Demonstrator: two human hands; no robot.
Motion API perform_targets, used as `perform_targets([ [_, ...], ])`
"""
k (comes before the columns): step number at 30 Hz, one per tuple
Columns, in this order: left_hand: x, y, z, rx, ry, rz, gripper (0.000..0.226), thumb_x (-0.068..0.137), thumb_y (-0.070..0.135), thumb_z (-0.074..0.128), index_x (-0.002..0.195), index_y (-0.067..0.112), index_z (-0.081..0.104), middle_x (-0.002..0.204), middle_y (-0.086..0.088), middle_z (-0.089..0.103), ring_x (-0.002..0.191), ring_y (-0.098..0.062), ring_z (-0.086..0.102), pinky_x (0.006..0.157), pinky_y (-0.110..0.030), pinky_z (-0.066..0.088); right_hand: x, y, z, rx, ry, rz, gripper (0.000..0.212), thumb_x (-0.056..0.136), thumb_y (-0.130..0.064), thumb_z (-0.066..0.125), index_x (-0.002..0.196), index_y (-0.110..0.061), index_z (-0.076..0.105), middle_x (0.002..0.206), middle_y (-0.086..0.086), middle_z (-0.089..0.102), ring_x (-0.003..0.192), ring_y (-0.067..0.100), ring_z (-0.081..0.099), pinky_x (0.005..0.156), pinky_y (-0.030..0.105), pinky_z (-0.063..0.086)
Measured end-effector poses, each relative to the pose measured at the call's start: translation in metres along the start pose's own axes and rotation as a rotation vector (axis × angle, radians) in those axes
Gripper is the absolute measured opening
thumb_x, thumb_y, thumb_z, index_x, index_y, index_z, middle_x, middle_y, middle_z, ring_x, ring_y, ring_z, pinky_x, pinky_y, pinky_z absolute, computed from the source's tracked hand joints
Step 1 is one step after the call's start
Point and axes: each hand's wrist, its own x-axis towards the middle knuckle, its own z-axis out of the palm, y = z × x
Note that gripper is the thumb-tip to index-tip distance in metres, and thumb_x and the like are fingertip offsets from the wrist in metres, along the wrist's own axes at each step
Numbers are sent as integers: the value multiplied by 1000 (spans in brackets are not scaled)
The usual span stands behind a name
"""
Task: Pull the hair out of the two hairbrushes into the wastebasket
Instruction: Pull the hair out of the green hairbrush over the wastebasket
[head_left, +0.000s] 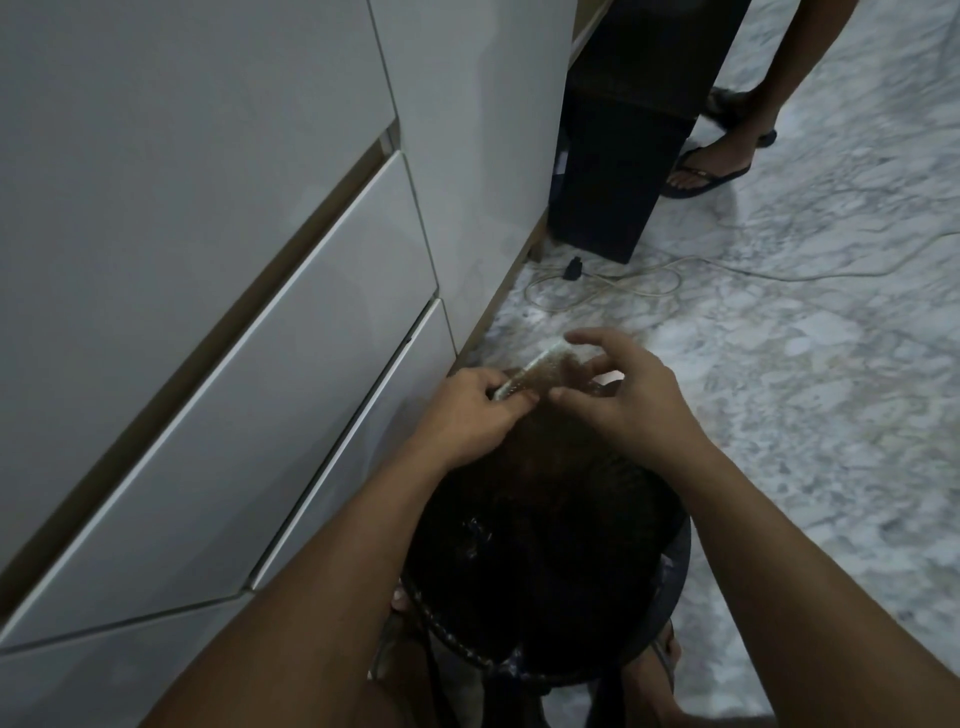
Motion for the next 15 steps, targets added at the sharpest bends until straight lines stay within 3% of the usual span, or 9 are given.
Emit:
perform_targets([
  [4, 0, 0, -2, 9, 11, -13, 28, 89, 39, 67, 90, 11, 72, 62, -2, 59, 55, -17, 54, 59, -29, 44, 3, 0, 3, -6, 155, -23, 15, 82, -14, 74, 95, -19, 78, 86, -9, 71, 76, -1, 64, 70, 5, 48],
  [6, -1, 0, -6, -19, 30, -31, 28, 89, 40, 66, 91, 13, 72, 66, -2, 60, 58, -16, 56, 59, -27, 43, 6, 0, -1, 23, 248, 38, 9, 83, -15, 73, 90, -17, 79, 82, -9, 71, 74, -4, 63, 66, 0, 44],
  [10, -1, -1, -10, -59, 62, -43, 23, 90, 42, 65, 92, 20, 70, 69, 3, 59, 62, -13, 56, 59, -27, 42, 7, 2, -7, 68, 318, 152, 8, 85, -17, 70, 90, -18, 77, 75, -14, 67, 76, 8, 67, 69, 13, 46],
  [13, -1, -1, -9, -60, 55, -37, 23, 90, 43, 64, 87, 21, 69, 69, 2, 60, 63, -15, 57, 63, -28, 45, 7, 1, -3, 31, 227, 188, 9, 86, -16, 65, 90, -20, 72, 81, -11, 66, 78, 10, 64, 67, 19, 45],
  [15, -2, 0, -8, -53, 45, -41, 26, 90, 44, 63, 86, 19, 69, 69, 1, 62, 64, -16, 59, 64, -29, 47, 6, -4, -1, 144, 122, 229, 11, 85, -13, 62, 94, -18, 65, 91, -1, 68, 77, 15, 65, 65, 29, 51],
])
